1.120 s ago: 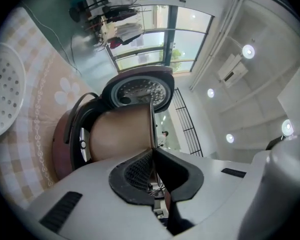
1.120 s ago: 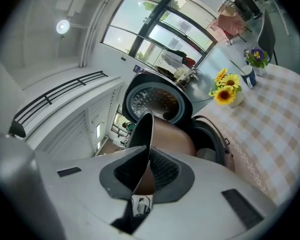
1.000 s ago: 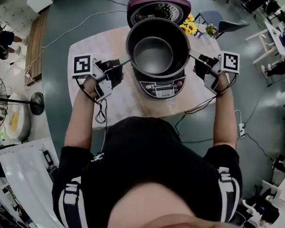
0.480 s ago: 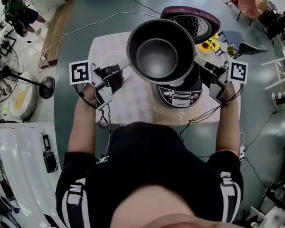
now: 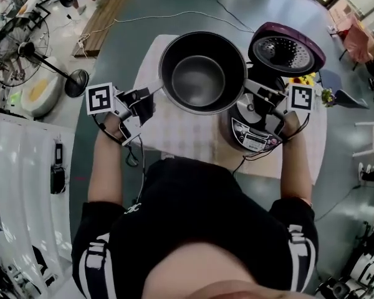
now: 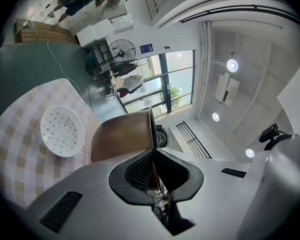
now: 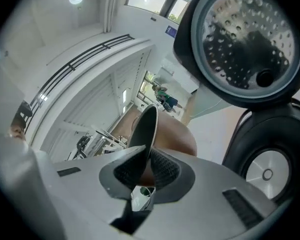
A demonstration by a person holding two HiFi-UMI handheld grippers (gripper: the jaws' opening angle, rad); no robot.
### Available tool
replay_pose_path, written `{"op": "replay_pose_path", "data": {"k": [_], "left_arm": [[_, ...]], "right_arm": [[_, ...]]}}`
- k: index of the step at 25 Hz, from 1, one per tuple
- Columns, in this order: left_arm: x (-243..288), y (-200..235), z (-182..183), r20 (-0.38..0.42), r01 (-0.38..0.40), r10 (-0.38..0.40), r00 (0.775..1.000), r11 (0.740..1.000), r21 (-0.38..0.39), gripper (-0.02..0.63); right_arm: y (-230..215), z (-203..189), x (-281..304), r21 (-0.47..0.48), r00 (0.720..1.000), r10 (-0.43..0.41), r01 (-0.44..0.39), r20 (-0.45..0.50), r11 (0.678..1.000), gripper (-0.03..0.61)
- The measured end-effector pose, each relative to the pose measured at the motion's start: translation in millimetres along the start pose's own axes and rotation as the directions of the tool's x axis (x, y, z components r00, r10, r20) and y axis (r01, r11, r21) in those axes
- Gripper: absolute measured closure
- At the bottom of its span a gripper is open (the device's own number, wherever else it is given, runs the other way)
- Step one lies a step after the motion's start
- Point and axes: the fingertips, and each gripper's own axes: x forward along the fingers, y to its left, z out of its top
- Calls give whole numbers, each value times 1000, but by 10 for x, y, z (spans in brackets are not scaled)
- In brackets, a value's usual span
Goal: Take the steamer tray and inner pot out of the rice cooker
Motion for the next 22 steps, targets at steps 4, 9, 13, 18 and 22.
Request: {"op": "replay_pose_path", "data": {"k": [4, 9, 13, 18, 22], "left_arm": [[-368, 187, 16, 95, -35, 41, 995, 997, -62, 600], [-810, 378, 21, 166, -97, 108, 980, 993, -74, 600], [-1146, 641, 20, 203, -152, 169, 964, 984, -96, 601], [-1472, 1050, -173, 192, -229, 259, 947, 959, -165, 603], [-1678, 1342, -329, 172, -263, 303, 937, 939, -220, 604]], "right_arm": [[10, -134, 392, -9, 996, 57, -58, -74, 998, 551], [54, -327, 917, 10, 980, 136, -136, -147, 991, 549], [-293, -590, 1085, -3, 975, -79, 80, -208, 997, 549], [-416, -893, 1425, 0, 965, -79, 81, -251, 997, 549], [-487, -1142, 1638, 13, 957, -57, 64, -283, 998, 549]]}}
